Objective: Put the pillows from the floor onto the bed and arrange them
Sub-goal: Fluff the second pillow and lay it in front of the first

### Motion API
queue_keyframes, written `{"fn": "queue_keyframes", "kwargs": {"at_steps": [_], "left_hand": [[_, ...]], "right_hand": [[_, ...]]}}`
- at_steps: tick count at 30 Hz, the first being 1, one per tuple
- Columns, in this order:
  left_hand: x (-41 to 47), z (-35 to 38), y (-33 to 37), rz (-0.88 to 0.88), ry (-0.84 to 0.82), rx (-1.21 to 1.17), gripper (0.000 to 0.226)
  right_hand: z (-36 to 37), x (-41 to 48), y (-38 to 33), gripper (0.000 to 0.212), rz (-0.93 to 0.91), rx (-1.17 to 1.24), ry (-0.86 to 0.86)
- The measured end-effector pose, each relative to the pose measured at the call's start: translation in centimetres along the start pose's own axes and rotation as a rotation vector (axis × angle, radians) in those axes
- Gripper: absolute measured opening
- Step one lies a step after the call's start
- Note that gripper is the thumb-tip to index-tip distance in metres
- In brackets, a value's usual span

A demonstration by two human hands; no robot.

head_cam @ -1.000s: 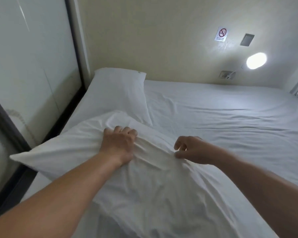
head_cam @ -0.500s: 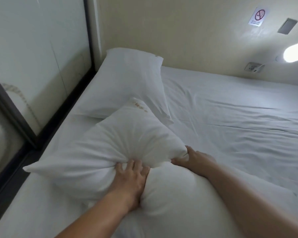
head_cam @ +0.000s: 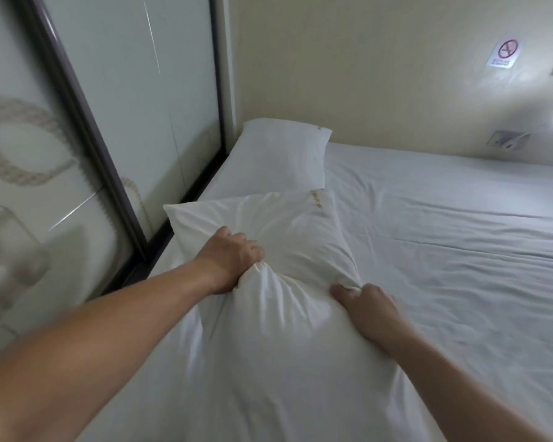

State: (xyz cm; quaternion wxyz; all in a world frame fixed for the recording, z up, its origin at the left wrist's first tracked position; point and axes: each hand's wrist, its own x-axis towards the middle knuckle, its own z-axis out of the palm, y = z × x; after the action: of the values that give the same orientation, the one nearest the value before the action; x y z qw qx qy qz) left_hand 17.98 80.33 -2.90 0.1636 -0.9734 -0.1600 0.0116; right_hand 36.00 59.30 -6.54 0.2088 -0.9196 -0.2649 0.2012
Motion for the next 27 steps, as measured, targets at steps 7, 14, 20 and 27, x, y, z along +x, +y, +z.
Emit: {"fn": "queue_keyframes", "kwargs": {"at_steps": [7,14,20,27], "left_hand": [[-4.8,3.2,-0.6,-0.445,0.096,-0.220,0.031],[-16.1,10.9,2.9,-1.243,-0.261,-1.418,0.137],[-12.9,8.6,4.6,-1.163,0.033,-1.727,0.054],[-17.1,9.5,-3.2,-1.155,-0.040,-1.351,0.063]], "right_hand": [[7.3,-4.1,0.6,0.084,0.228,0.429,-0.116],[7.8,-3.1,2.1,0.111,0.416,0.424,-0.171],[7.7,-2.8,0.0,0.087,0.266,0.469,0.007],[10.5,-5.6,-3.8,0.091,0.164,0.344,-0.074]]}}
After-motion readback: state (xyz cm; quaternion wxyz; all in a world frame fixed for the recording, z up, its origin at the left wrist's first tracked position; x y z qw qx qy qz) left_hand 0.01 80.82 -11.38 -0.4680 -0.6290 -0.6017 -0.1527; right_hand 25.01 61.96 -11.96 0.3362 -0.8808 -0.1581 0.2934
